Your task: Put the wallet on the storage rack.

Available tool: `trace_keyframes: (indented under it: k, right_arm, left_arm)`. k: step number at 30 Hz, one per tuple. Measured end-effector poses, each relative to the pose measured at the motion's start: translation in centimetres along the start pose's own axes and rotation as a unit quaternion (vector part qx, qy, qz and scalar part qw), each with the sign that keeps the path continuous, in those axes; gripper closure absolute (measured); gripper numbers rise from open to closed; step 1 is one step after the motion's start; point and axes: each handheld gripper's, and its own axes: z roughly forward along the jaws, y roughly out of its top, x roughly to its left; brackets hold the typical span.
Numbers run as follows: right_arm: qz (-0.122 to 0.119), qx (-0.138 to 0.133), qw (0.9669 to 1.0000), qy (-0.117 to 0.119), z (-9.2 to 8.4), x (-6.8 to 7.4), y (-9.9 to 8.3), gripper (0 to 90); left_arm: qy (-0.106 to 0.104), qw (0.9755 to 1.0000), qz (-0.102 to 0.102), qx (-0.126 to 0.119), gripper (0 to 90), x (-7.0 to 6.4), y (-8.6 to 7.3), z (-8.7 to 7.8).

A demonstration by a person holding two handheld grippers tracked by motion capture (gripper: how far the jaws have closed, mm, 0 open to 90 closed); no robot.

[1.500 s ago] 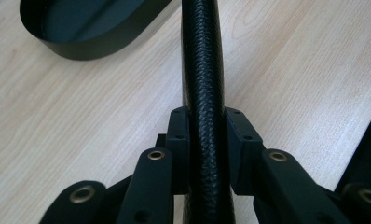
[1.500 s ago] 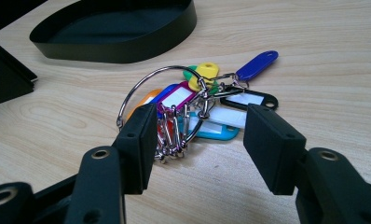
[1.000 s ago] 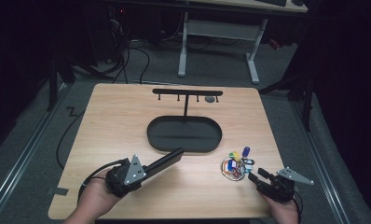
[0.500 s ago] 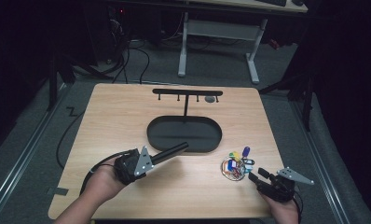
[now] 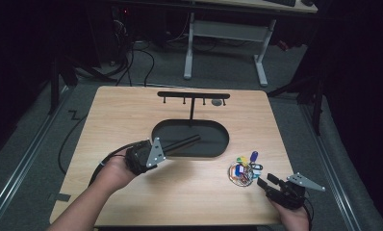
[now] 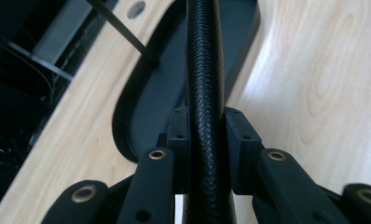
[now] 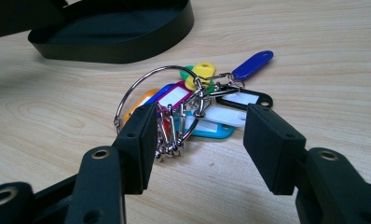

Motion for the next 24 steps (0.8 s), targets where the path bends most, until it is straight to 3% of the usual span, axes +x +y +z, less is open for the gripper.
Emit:
trace_keyframes:
  k: [9,24]
  right_arm:
    - [0.007,-0.003,1.0,-0.004,-0.6,-0.3,-0.3,45.4]
    - [0.015,-0.006,0.9998,-0.014,-1.6,-0.8,-0.9,45.4]
  left_arm:
    - [0.0,1.0,0.004,-0.002,74.8,1.2,0.9,2.6]
    - [-0.008,0.9995,0.03,-0.005,74.7,3.8,3.1,6.9]
